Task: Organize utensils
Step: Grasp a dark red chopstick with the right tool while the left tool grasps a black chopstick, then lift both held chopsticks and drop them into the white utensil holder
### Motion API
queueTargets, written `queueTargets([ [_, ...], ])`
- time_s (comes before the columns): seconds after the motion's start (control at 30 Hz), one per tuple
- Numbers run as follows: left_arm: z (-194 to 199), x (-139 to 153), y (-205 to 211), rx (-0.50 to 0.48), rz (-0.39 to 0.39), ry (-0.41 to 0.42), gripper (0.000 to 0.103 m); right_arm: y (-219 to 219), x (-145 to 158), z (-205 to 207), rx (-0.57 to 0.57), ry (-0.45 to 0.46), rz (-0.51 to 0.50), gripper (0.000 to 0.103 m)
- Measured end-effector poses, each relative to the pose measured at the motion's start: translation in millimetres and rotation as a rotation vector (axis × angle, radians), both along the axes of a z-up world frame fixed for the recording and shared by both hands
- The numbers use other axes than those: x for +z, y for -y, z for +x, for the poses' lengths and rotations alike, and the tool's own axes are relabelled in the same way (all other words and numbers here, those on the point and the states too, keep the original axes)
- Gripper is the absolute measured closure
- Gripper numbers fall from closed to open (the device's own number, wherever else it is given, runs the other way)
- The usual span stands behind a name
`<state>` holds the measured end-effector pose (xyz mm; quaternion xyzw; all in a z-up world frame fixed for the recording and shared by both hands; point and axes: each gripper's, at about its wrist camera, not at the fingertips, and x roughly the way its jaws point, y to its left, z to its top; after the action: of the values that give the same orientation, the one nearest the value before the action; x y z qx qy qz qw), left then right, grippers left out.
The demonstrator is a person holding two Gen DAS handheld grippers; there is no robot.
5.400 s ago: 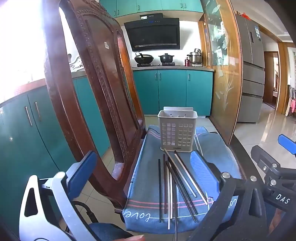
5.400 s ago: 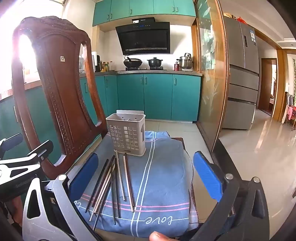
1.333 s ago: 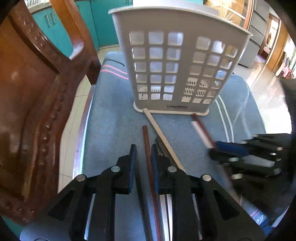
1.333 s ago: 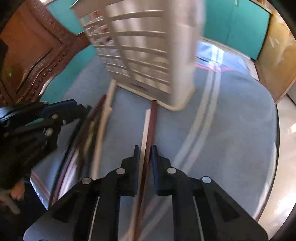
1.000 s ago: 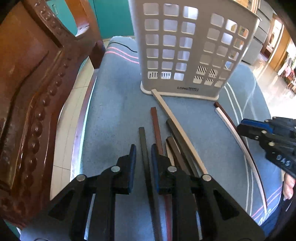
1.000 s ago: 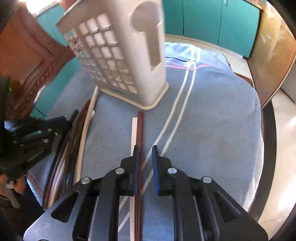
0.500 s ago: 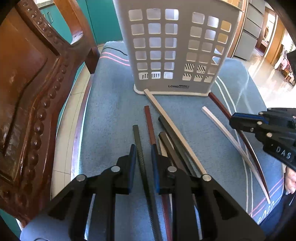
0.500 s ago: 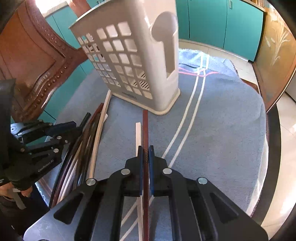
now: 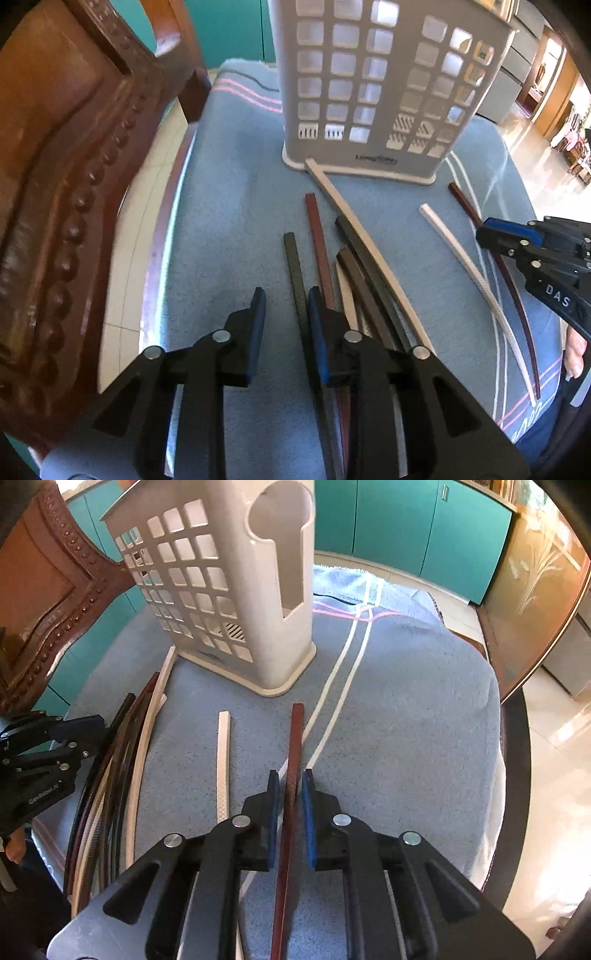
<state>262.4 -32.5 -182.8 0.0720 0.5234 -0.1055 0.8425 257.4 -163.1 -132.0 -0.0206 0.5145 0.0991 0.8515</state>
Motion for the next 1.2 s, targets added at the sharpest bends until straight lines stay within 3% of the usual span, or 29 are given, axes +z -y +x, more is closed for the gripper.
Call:
queueTargets([
  [0.2,2,3,12,0.003,0.053,0.031,0.079,-22,-4,-21,0.029,0.051,-0.077,0.083],
  [0.23,1,4,15,-0.005,0.041,0.027,0.090,-24,-4,-23,0.028,0.057,-0.076,0.083],
  [0.27,1,4,18,-0.011,0.029,0.022,0.093,-25,-4,-25,0.028,0.056,-0.067,0.087],
  [0.3,0,5,22,-0.012,0.035,0.027,0.094,-25,-5,-26,0.037,0.046,-0.028,0.096],
  [0.43,-7,11,26,-0.009,0.004,0.056,0.096,-20,8,-36,0.052,0.077,0.033,0.097],
  [0.53,-14,32,19,-0.004,-0.017,0.141,0.096,-13,32,-51,0.055,0.142,0.066,0.097],
  [0.67,-41,80,13,0.116,-0.050,0.282,0.096,-2,61,-65,0.040,0.207,0.093,0.097],
  [0.8,-88,116,5,0.237,-0.116,0.425,0.096,10,71,-81,-0.032,0.201,0.176,0.096],
  [1.0,-119,153,-4,0.246,-0.111,0.578,0.096,10,108,-102,-0.084,0.297,0.158,0.097],
  [1.2,-130,179,-26,0.216,-0.137,0.643,0.096,8,154,-121,-0.131,0.430,0.132,0.097],
])
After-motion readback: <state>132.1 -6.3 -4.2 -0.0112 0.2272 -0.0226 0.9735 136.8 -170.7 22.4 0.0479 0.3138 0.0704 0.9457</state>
